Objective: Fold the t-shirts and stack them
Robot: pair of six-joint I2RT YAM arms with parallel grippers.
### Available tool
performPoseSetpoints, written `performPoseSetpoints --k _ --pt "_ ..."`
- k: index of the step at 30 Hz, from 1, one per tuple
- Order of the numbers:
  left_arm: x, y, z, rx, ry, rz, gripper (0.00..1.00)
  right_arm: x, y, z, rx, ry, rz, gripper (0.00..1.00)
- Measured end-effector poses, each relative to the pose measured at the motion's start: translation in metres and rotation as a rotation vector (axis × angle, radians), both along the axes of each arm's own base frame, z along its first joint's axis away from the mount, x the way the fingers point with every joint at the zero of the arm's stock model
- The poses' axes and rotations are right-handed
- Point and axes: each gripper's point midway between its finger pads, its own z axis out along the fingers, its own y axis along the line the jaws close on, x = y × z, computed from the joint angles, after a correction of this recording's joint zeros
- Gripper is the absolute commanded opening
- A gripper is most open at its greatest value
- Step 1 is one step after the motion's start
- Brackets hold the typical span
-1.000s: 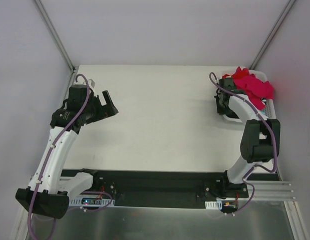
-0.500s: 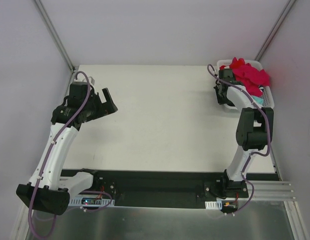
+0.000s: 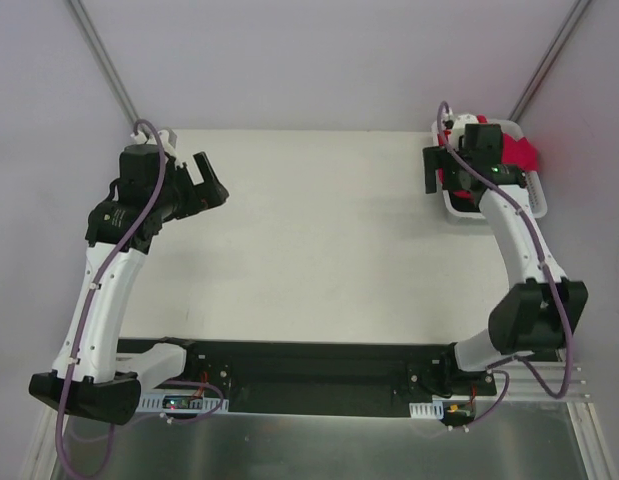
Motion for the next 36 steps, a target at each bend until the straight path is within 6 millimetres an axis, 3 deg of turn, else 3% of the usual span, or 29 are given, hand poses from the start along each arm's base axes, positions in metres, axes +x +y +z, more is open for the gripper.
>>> performPoseSetpoints --k 4,5,7,10,14,17,24,31,36 --pt "-0.001 -0.002 0.003 -0.007 -0.009 -0.009 0.99 -0.020 0.011 0.078 0.088 -0.183 0.018 1.00" --pt "-0.001 -0.003 0.000 -0.011 -0.003 -0.016 0.99 -0.027 0.012 0.095 0.107 -0.221 0.014 0.96" --pt "-0.003 -0.005 -0.009 -0.014 0.021 -0.024 0.99 -0.043 0.011 0.119 0.136 -0.277 -0.011 0.96" --pt "-0.005 -0.008 -0.026 -0.015 0.058 -0.045 0.99 -0.071 0.004 0.136 0.156 -0.324 -0.072 0.96" --pt "-0.004 -0.012 -0.029 -0.026 0.059 -0.069 0.99 -0.117 -0.007 0.136 0.184 -0.363 -0.157 0.96" --pt "0.000 -0.017 -0.025 -0.042 0.037 -0.091 0.99 -0.142 -0.012 0.125 0.223 -0.367 -0.226 0.96" --pt "0.005 -0.026 -0.019 -0.074 0.009 -0.130 0.99 -0.177 -0.020 0.071 0.300 -0.312 -0.384 0.96" --pt "0.007 -0.027 -0.017 -0.078 0.000 -0.130 0.99 -0.176 -0.028 0.078 0.303 -0.340 -0.446 0.96" --pt "0.008 -0.027 -0.015 -0.082 -0.007 -0.128 0.99 -0.141 -0.030 0.094 0.279 -0.322 -0.473 0.96"
